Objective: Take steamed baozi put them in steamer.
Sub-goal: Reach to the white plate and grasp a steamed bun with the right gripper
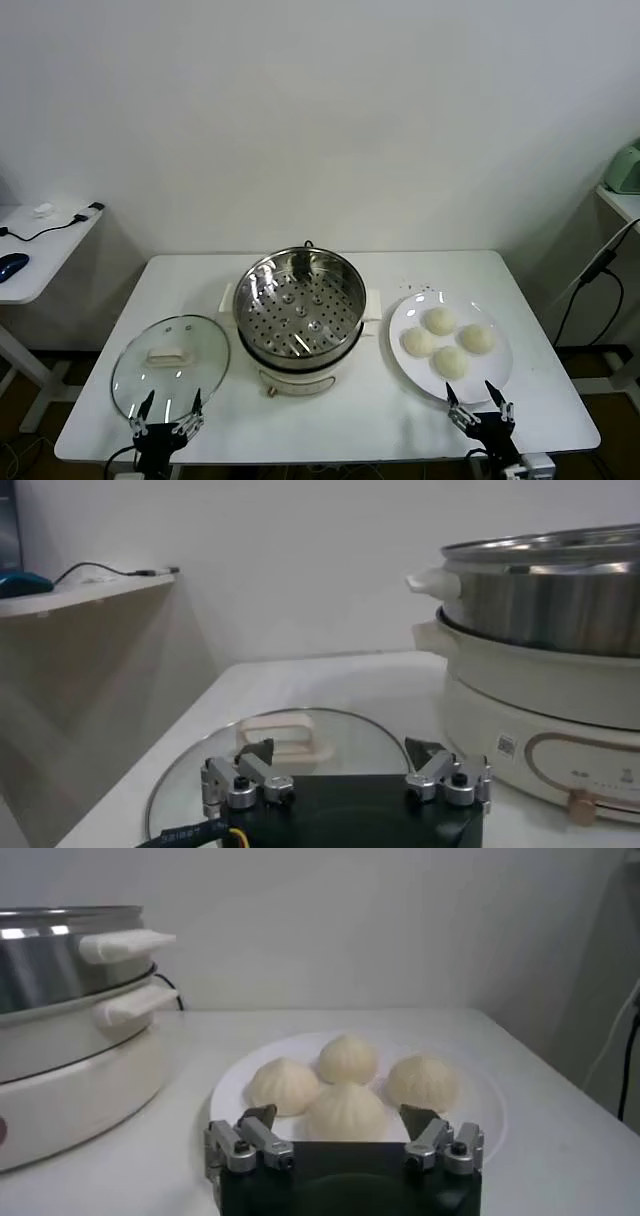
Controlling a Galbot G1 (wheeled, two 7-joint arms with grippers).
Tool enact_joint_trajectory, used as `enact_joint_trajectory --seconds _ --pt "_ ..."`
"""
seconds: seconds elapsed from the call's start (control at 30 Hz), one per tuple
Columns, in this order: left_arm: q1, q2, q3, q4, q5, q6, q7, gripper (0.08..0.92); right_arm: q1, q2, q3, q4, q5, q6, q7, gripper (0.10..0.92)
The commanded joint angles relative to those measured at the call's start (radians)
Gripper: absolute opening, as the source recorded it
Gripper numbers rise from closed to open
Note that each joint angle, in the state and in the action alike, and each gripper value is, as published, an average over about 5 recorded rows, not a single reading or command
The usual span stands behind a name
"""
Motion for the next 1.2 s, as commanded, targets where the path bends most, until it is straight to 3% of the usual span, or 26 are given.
enact_joint_trajectory --seconds 0.03,0.3,0.43,0.63,0.77,0.87,1.0,1.2 --pt "-0.005 0.002 0.006 -0.003 0.015 -0.002 0.000 0.823 0.187 -0.117 0.026 0.012 -0.039 -0.149 -0.009 0.823" --pt "-0.020 0.015 0.010 -0.005 0.003 -0.004 0.000 0.823 0.660 -0.432 -0.179 -0.197 0.000 -0.286 -0.152 0.823" --pt "-0.027 0.023 0.013 -0.005 -0.003 -0.004 0.000 0.823 0.920 -0.609 -0.430 -0.323 -0.024 -0.289 -0.358 0.823" --pt "-0.029 0.025 0.017 -0.003 -0.006 -0.006 0.001 0.823 1.371 -0.784 -0.933 -0.492 -0.060 -0.185 -0.806 0.823" --pt "-0.028 0.026 0.018 0.003 -0.005 -0.012 0.000 0.823 1.733 -0.786 -1.349 -0.618 -0.077 -0.062 -1.061 0.823" --pt "-0.028 0.026 0.018 0.004 -0.005 -0.015 0.000 0.823 1.958 -0.733 -1.601 -0.707 -0.105 0.000 -1.169 0.823" --pt "-0.028 0.023 0.019 0.005 -0.003 -0.016 0.001 0.823 2.124 -0.630 -1.822 -0.812 -0.120 0.016 -1.239 0.823" --pt "-0.029 0.017 0.022 0.014 0.001 -0.019 0.001 0.823 2.187 -0.479 -1.980 -0.889 -0.085 -0.049 -1.224 0.823"
